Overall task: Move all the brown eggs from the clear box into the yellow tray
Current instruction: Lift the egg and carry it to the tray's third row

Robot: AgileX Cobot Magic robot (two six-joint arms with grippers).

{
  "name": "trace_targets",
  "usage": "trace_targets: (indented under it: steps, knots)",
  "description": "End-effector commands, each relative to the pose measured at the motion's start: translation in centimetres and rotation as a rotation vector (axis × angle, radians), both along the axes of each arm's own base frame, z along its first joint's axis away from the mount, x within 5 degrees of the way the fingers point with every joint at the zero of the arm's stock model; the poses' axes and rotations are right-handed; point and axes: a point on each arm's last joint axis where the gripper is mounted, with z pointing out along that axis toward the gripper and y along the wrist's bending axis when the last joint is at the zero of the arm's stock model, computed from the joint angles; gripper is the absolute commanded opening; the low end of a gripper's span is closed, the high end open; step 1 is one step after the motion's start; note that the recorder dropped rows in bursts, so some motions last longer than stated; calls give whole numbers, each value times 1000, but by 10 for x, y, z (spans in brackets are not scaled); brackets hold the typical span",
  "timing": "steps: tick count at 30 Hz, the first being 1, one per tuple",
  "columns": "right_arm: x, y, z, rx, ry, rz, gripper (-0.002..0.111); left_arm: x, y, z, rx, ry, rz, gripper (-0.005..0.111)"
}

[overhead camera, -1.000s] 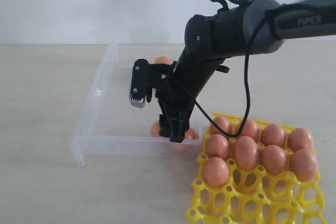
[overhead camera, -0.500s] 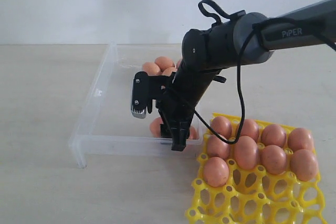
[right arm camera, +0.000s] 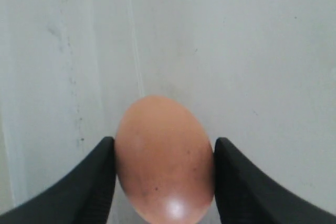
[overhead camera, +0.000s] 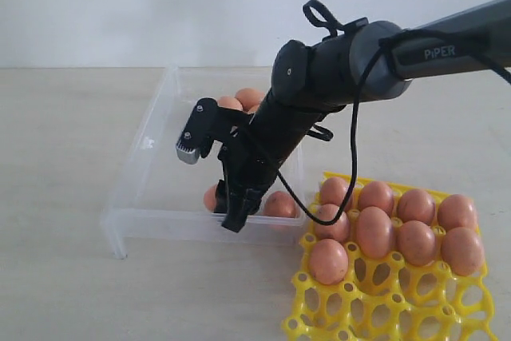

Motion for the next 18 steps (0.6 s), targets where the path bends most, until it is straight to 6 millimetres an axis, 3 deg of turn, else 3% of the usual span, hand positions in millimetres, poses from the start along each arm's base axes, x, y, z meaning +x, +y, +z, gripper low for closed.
trace_targets:
  steps: [1,5,11,14,18]
  knots:
    - [-2,6,6,84,98,-163,0,0,0,-1,2,-4,-6,4]
    - [3,5,25,182,137,-421,0,0,0,-1,2,-4,-6,4]
    - [11,2,82,560,61,-775,0,0,0,-1,2,-4,-6,4]
    - [-2,-11,99,688,21,-947,0,0,0,-1,2,-4,-6,4]
    - [-49,-29,100,701,-155,-1080,0,0,0,-1,2,-4,-6,4]
